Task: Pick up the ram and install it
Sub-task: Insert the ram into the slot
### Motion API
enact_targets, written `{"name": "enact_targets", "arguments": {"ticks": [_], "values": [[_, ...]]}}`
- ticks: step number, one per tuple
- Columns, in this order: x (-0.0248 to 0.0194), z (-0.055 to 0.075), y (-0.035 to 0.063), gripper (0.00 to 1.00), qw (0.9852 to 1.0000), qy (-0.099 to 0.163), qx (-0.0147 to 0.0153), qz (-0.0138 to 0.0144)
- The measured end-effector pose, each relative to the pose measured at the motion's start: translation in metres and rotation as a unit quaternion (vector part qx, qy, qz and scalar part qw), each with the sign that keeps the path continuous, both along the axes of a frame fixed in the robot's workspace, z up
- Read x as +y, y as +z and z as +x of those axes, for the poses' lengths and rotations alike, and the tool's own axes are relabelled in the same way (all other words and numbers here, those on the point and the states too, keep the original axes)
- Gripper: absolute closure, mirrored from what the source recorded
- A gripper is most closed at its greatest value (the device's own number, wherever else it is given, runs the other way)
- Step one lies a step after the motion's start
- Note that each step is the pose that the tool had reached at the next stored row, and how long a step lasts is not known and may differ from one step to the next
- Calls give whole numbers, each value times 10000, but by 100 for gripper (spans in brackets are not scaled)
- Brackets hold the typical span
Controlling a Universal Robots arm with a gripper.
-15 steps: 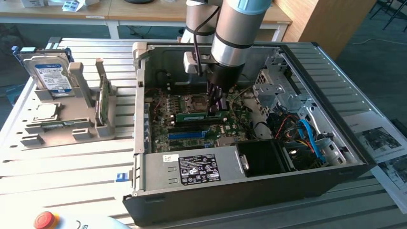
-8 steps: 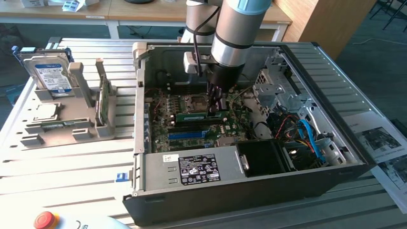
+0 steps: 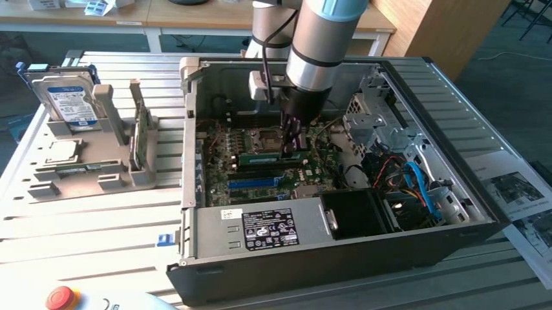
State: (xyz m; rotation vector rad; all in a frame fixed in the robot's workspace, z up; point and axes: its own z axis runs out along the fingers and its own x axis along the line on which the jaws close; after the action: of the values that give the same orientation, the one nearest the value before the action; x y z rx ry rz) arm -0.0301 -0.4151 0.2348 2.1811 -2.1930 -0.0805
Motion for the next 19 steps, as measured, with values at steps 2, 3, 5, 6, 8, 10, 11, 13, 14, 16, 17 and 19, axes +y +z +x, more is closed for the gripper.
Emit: {"name": "enact_targets", "arguments": {"ticks": [2, 3, 5, 6, 8, 10, 11, 13, 14, 16, 17, 19], "values": [[2, 0, -7, 88, 10000, 0, 0, 1], [2, 0, -8, 88, 10000, 0, 0, 0], [2, 0, -8, 88, 10000, 0, 0, -1], [2, 0, -9, 88, 10000, 0, 0, 0], [3, 0, -9, 88, 10000, 0, 0, 0], [9, -1, -11, 88, 10000, -1, -1, -1], [11, -2, -11, 88, 10000, -1, 0, -3], [17, -4, -12, 88, 10000, -1, 0, -6], [18, -7, -11, 88, 10000, -1, 0, -7], [18, -11, -11, 88, 10000, 0, 0, -8], [19, -15, -11, 88, 10000, 0, 0, -8], [19, -20, -12, 88, 10000, 0, 0, -9]]}}
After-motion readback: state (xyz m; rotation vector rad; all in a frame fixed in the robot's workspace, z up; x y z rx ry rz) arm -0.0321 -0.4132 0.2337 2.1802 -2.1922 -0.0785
